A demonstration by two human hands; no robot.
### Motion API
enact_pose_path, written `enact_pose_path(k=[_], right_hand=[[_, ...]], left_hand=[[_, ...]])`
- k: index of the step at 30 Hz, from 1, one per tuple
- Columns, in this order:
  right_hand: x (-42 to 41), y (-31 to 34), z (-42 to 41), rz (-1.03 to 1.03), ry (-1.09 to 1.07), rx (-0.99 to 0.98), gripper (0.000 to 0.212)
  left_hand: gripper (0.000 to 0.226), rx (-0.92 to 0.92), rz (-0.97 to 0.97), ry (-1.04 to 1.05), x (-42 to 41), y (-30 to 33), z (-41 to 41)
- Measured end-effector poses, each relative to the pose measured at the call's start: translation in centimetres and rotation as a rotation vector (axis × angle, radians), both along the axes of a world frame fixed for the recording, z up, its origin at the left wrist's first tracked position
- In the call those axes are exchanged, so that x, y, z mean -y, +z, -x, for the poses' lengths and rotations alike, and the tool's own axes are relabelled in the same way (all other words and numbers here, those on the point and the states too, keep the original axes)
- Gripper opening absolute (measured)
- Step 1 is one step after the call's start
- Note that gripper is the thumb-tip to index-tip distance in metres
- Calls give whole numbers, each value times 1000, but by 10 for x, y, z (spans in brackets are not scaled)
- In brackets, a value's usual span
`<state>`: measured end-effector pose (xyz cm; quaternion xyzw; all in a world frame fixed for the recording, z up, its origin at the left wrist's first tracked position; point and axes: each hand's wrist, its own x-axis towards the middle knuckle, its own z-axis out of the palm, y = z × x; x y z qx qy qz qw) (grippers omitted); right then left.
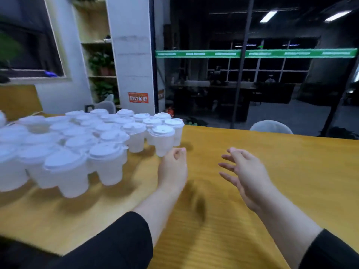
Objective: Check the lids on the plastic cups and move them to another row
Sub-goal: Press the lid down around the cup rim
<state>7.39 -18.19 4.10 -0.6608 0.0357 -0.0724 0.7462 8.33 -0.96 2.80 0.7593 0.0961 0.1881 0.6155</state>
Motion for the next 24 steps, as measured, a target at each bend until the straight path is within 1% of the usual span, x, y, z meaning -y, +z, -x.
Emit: enact_pose_path(k=[3,5,7,9,11,14,15,16,18,19,21,24], right_hand=[[-62,-16,-23,69,45,47,18],[-88,-25,-43,135,34,94,18],[-105,-33,-66,162,18,118,22],[-118,-39,-88,164,22,122,34],[-129,-43,-108,195,31,133,50],[-143,-46,-134,215,75,146,65],[-147,-46,-140,216,109,153,64],[-150,-46,-144,224,151,166,57],[-157,-44,-148,266,219,198,26],[-160,-42,-147,268,240,226,16],[-162,-41,-147,242,251,263,15],[-154,-39,-144,205,236,272,24]], left_hand=[[24,-12,60,76,-41,-14,-12],[19,-53,179,119,-53,-17,-28],[24,-77,278,157,-58,-19,-49],[39,-16,236,145,-61,-22,-68],[53,22,195,124,-66,-28,-81],[60,32,301,114,-75,-31,-98],[60,35,337,100,-78,-29,-102],[58,37,366,81,-80,-28,-105],[52,42,446,34,-82,-24,-108],[50,40,483,9,-83,-22,-107],[52,31,541,-34,-82,-21,-106],[55,29,568,-40,-79,-20,-103]])
